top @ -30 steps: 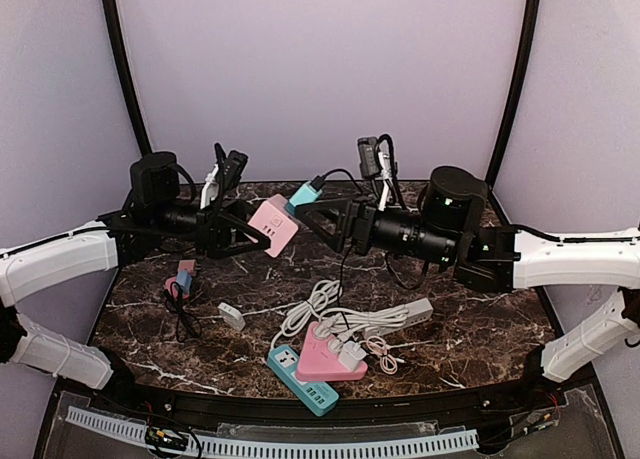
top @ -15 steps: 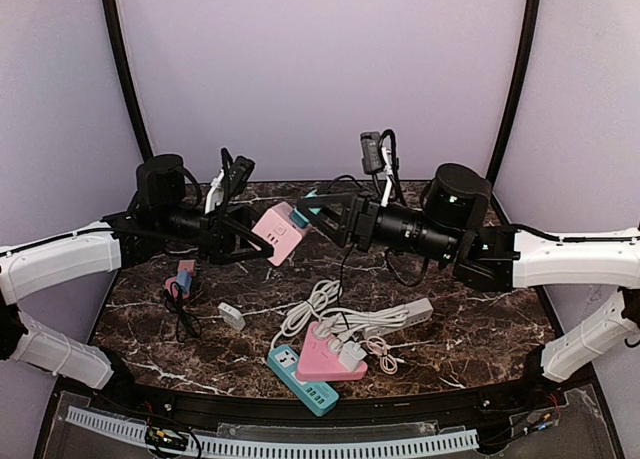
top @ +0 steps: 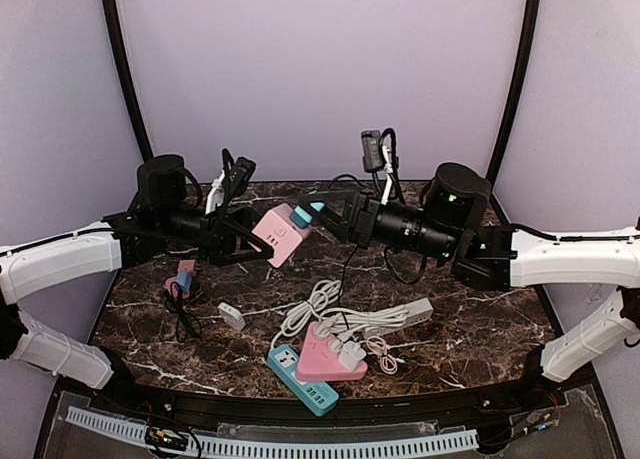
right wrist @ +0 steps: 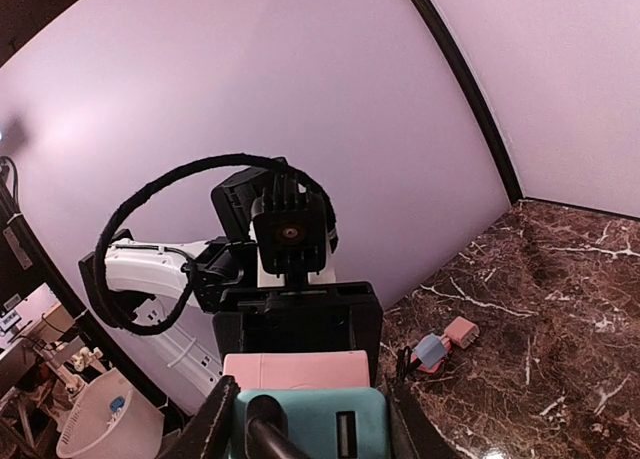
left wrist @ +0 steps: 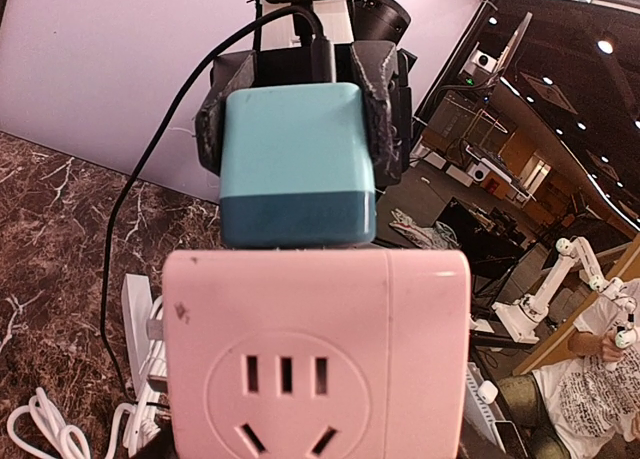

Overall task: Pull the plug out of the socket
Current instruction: Remove the plug from the socket.

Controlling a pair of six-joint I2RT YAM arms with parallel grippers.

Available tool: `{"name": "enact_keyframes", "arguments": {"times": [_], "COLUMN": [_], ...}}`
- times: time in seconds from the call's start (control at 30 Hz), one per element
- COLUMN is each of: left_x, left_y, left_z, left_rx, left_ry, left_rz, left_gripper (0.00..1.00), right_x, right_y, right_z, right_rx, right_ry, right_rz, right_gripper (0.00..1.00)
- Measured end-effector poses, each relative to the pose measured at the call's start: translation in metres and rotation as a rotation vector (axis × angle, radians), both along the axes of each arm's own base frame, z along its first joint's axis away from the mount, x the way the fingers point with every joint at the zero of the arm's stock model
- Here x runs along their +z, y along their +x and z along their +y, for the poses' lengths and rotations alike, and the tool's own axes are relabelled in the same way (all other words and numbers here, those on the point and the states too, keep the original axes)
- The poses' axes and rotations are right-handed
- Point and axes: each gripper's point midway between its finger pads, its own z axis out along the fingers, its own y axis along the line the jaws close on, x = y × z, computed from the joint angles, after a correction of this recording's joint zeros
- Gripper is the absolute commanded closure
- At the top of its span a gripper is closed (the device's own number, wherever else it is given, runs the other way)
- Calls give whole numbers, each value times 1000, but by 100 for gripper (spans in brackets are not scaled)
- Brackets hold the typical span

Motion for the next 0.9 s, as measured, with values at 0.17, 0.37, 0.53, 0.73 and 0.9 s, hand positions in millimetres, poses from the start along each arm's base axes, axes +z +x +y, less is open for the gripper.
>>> {"name": "enact_keyframes", "arguments": {"times": [0.17,0.37,0.53,0.73,0.9], "left_x": [-1,-1,-3,-6,-9], "left_y": [0,1,2,3,4], "left_z": [0,0,-1,-2,-3], "left_rx": [1,1,6,10,20], "left_ry": [1,3,8,17,31], "left_rz": [1,3,8,19,36], "left_gripper": [99,99,99,99,99], "right_x": [-1,-2,-4,-9,-14], "right_y": [0,1,4,6,7], "right_z": [0,-1,-2,-4,-6], "right_rx": [-1,-2,2,16,35], "right_ry": [1,5,7,8,17], "right_rz": [0,4,28,72,97], "right_gripper": [100,100,100,100,100]}}
